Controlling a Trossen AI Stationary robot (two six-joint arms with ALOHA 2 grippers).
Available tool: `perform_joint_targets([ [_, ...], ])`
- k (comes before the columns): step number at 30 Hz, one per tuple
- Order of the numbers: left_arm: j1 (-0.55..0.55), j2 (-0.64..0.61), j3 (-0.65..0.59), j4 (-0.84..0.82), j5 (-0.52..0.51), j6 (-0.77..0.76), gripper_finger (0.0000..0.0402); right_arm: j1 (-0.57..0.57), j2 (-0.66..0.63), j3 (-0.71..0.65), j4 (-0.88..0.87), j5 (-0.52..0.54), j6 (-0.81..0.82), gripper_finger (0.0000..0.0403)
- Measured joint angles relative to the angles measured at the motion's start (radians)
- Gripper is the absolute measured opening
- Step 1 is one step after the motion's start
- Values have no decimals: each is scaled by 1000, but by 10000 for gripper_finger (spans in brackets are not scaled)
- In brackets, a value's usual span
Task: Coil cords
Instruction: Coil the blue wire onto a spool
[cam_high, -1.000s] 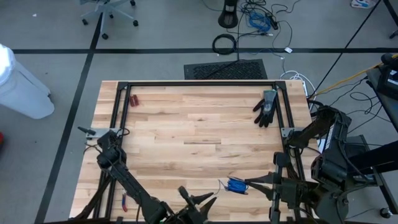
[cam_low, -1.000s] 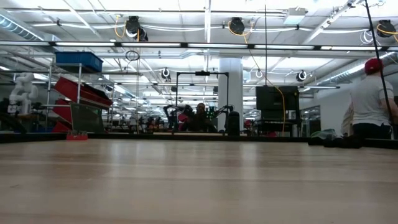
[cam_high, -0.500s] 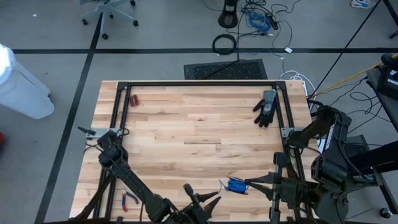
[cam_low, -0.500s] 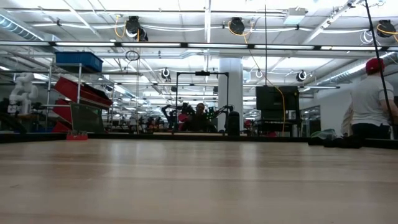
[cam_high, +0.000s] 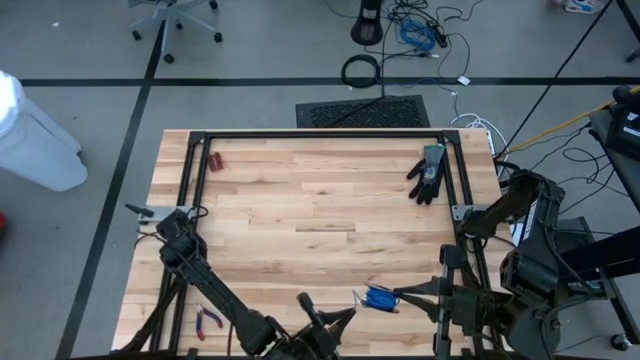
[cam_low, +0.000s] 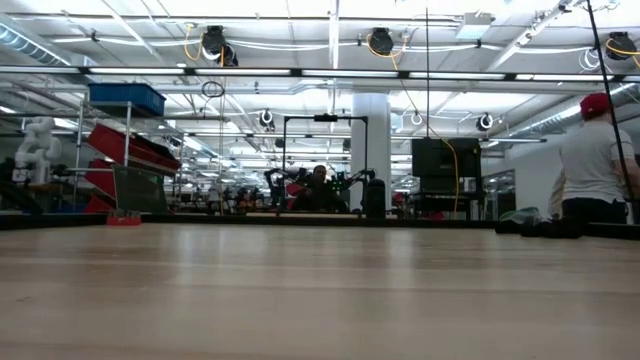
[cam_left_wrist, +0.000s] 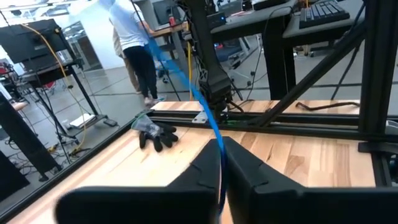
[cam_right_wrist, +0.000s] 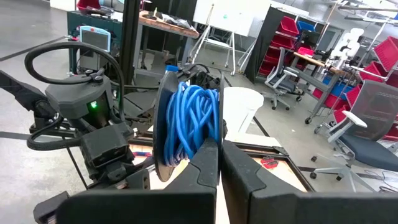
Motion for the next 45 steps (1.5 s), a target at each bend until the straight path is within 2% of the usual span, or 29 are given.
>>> perform_joint_targets([
  [3, 0, 0, 0, 0, -3, 0, 6, 0, 0, 0, 0, 0, 0, 0],
  [13, 44, 0, 0, 0, 0, -2, 3, -9, 0, 0, 0, 5, 32, 0],
  [22, 130, 0, 0, 63, 130, -3, 2, -74, 20, 0, 1, 56, 75, 0],
  [30, 138, 0, 0, 152, 163, 38, 1, -145, 78, 0, -3, 114, 78, 0],
  [35, 118, -2, 0, 178, 164, 77, 1, -180, 126, 0, -8, 118, 79, 0],
  [38, 104, -2, 0, 239, 157, 151, 1, -191, 157, 0, -18, 117, 79, 0],
  [45, 36, -10, 32, 306, 56, 320, 1, -190, 178, 0, -139, 111, 201, 0],
])
